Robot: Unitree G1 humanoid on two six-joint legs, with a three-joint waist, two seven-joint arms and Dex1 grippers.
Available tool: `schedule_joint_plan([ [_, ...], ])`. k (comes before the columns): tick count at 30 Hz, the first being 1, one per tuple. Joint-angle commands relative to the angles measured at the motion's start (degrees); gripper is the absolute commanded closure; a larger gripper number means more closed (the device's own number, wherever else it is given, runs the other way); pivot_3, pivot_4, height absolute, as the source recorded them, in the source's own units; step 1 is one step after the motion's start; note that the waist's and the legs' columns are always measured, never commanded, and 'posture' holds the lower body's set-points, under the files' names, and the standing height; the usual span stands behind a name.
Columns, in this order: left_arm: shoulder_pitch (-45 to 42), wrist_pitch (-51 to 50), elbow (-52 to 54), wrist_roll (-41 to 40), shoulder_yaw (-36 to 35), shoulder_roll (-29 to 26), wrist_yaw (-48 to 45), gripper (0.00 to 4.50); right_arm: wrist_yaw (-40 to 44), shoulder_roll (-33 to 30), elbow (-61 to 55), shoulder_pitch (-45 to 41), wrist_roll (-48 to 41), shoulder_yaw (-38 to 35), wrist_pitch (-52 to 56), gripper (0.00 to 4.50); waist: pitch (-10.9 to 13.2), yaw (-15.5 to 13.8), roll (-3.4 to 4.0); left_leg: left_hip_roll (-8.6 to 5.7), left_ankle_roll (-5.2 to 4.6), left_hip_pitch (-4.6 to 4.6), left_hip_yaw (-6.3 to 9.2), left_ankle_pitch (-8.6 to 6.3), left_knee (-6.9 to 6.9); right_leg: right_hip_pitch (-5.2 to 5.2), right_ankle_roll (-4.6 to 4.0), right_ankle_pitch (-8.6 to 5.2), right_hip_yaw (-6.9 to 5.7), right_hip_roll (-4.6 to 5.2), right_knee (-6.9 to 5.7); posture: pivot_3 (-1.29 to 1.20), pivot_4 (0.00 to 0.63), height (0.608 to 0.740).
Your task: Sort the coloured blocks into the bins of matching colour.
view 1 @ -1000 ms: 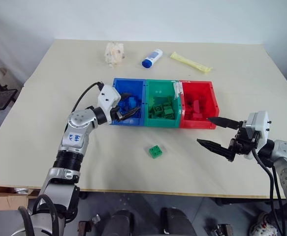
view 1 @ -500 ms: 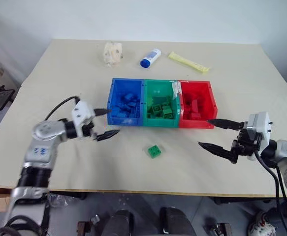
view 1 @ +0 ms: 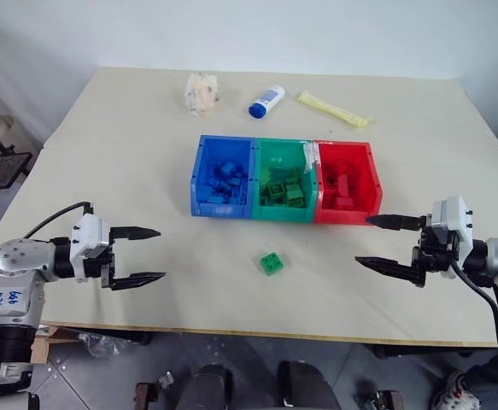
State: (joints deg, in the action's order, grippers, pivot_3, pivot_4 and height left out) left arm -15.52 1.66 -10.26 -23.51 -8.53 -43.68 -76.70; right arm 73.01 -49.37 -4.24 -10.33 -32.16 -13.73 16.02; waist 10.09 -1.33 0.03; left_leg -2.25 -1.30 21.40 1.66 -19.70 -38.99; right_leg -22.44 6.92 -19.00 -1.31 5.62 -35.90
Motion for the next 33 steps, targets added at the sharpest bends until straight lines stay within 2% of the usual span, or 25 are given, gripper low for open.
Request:
schedule_joint_plan([
  [1,0.34,0.38,6.29,2.41,4.62,3.73,3.77,0.01,2.52,-0.64,-1.74,1.01,-1.99,-2.09,-1.48,0.00,0.00,0.00,0.00,-0.01,-0.01,0.00,0.00,-0.01,0.00,0.00,0.00,0.00,0.01,0.00,-0.01,0.00,0.150,0.740],
  [5,-2.11,2.90,7.16,9.96,13.65,13.59,11.57,0.01,2.53,-0.25,-3.14,2.99,-2.79,-3.33,-2.01,0.00,-0.01,-0.22,0.01,-0.03,-0.01,0.01,-0.01,-0.01,-0.02,0.00,0.01,0.01,-0.02,-0.02,-0.04,0.00,0.150,0.740],
  [8,-4.08,5.50,3.53,14.35,17.98,18.06,14.32,0.01,1.87,0.06,-5.56,4.82,-3.59,-4.23,-1.68,0.00,-0.01,-0.18,0.00,-0.06,-0.02,0.04,-0.04,0.00,-0.11,0.00,0.05,0.03,-0.03,-0.04,-0.06,0.00,0.150,0.740],
  [17,-12.87,11.79,-10.74,21.85,24.27,27.32,21.14,0.01,1.05,0.28,-10.54,11.01,-5.67,-8.09,-1.69,0.00,-0.01,-0.25,0.00,-0.05,0.01,-0.05,-0.15,0.04,-0.12,0.01,0.07,0.03,0.01,-0.08,-0.10,0.00,0.150,0.740],
  [20,-14.15,13.47,-13.31,20.65,24.42,28.70,19.34,0.63,-0.36,0.58,-11.56,12.31,-5.51,-8.75,-1.74,0.00,-0.01,-0.34,0.00,-0.07,-0.02,-0.06,-0.17,0.06,-0.13,0.03,0.10,0.05,0.02,-0.07,-0.08,0.00,0.150,0.740],
  [26,-15.76,13.82,-15.66,20.88,24.80,28.49,17.45,2.52,-1.90,1.05,-12.66,13.86,-5.61,-9.57,-2.02,0.00,-0.01,-0.36,0.00,-0.09,-0.02,-0.07,-0.17,0.06,-0.13,0.06,0.11,0.06,0.02,-0.05,-0.07,0.00,0.150,0.740],
  [27,-15.85,13.87,-15.79,20.75,24.70,28.36,17.22,2.69,-2.05,1.13,-12.80,14.03,-5.69,-9.65,-2.08,0.00,-0.01,-0.32,0.00,-0.09,-0.02,-0.08,-0.17,0.06,-0.13,0.06,0.11,0.06,0.02,-0.05,-0.07,0.00,0.150,0.740],
  [33,-15.49,12.63,-13.57,18.84,23.88,28.02,15.93,2.72,-2.76,1.96,-13.22,14.97,-6.37,-10.53,-2.55,0.00,-0.01,-0.24,0.00,-0.07,-0.02,-0.09,-0.17,0.06,-0.13,0.06,0.11,0.06,0.03,-0.06,-0.08,0.00,0.150,0.740],
])
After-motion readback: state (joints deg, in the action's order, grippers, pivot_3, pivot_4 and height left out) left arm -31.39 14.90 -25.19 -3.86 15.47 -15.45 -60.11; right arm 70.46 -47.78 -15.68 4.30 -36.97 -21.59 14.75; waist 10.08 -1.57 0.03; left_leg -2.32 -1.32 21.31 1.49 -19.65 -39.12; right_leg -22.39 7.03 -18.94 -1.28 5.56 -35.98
